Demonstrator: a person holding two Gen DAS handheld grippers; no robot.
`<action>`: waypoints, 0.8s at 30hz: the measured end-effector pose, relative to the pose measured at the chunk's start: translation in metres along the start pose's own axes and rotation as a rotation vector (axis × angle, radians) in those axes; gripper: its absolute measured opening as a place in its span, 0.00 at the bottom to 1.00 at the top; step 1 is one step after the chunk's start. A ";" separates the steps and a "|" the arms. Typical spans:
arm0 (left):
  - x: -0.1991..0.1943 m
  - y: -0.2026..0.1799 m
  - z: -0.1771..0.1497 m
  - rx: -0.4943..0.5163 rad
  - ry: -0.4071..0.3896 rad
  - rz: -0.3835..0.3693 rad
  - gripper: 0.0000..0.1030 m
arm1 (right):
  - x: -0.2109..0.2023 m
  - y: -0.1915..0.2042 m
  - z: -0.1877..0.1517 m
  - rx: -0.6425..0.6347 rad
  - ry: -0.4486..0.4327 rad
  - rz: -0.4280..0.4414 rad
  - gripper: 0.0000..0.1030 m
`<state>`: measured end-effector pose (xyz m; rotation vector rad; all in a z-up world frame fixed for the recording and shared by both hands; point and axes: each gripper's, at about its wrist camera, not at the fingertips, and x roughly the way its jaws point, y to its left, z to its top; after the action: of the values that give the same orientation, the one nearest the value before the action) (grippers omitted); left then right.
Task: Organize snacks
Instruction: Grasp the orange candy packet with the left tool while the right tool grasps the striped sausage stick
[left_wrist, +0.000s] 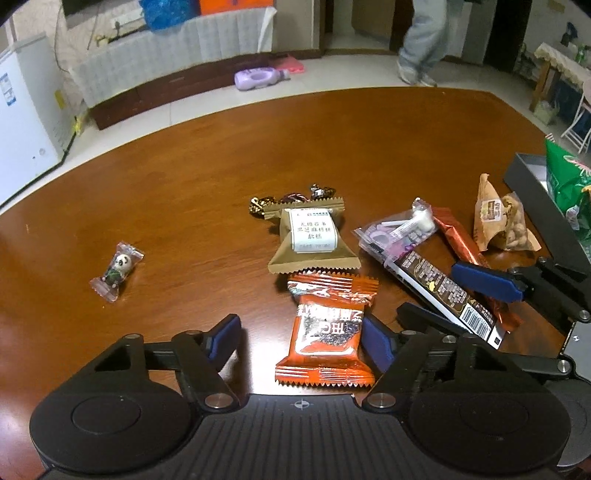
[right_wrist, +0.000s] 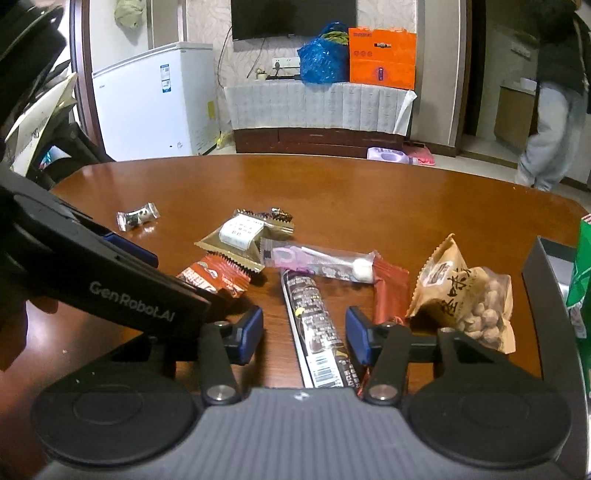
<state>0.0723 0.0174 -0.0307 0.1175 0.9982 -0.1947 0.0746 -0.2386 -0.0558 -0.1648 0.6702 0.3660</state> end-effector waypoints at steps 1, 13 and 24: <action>0.000 -0.001 0.000 0.004 -0.004 0.003 0.69 | 0.002 0.000 0.000 -0.006 0.005 -0.004 0.50; 0.010 0.004 0.001 -0.009 -0.026 0.009 0.70 | 0.007 0.004 -0.005 -0.025 -0.005 -0.016 0.49; 0.011 0.005 -0.005 -0.008 -0.043 -0.003 0.69 | 0.007 0.007 -0.007 -0.039 -0.019 -0.016 0.40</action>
<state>0.0748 0.0219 -0.0426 0.1040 0.9564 -0.1946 0.0731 -0.2323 -0.0663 -0.2035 0.6426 0.3646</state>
